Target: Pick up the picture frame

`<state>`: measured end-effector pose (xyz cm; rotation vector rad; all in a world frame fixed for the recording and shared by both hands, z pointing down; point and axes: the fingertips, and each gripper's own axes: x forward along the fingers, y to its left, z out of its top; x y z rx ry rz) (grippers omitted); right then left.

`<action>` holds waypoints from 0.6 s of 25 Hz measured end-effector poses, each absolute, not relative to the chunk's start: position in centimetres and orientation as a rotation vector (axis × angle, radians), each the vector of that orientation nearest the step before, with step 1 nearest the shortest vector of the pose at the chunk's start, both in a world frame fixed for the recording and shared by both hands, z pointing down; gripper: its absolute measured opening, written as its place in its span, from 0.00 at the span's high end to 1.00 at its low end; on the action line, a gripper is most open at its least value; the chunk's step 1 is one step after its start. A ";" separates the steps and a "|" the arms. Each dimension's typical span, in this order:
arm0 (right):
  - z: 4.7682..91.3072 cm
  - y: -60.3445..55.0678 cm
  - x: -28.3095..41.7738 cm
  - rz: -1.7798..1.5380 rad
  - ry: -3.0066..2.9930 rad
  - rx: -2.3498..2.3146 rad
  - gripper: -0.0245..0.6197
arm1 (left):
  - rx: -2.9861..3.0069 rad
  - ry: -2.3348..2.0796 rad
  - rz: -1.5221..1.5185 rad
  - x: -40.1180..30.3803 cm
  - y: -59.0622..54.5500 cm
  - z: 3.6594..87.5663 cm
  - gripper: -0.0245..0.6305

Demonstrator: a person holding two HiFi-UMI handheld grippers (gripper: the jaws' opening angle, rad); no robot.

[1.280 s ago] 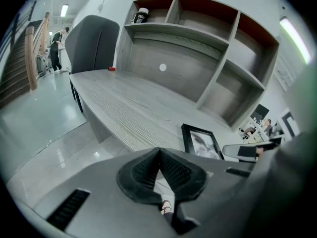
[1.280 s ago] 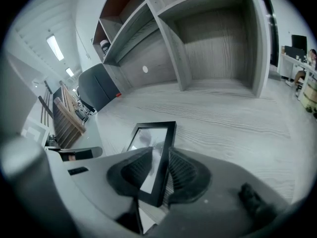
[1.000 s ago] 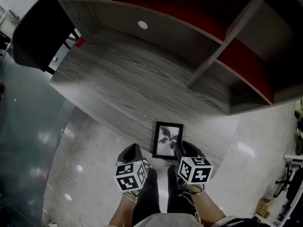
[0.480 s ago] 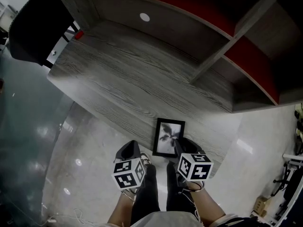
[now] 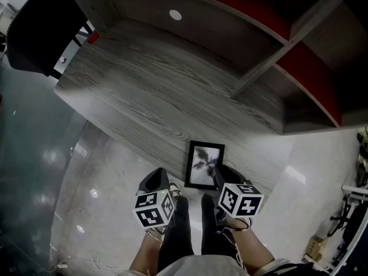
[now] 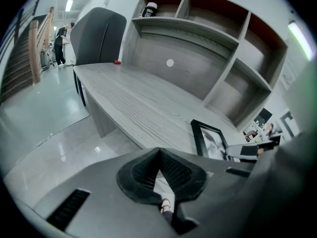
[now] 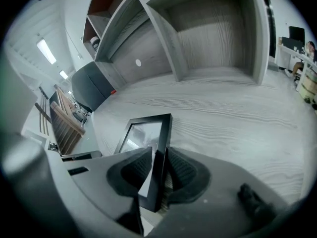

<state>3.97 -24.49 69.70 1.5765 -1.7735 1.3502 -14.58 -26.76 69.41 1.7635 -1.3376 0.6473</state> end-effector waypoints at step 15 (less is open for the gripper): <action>69.4 -24.5 4.1 1.373 -1.783 1.600 0.83 | 1.775 -1.326 0.646 -13.9 -26.9 68.8 0.94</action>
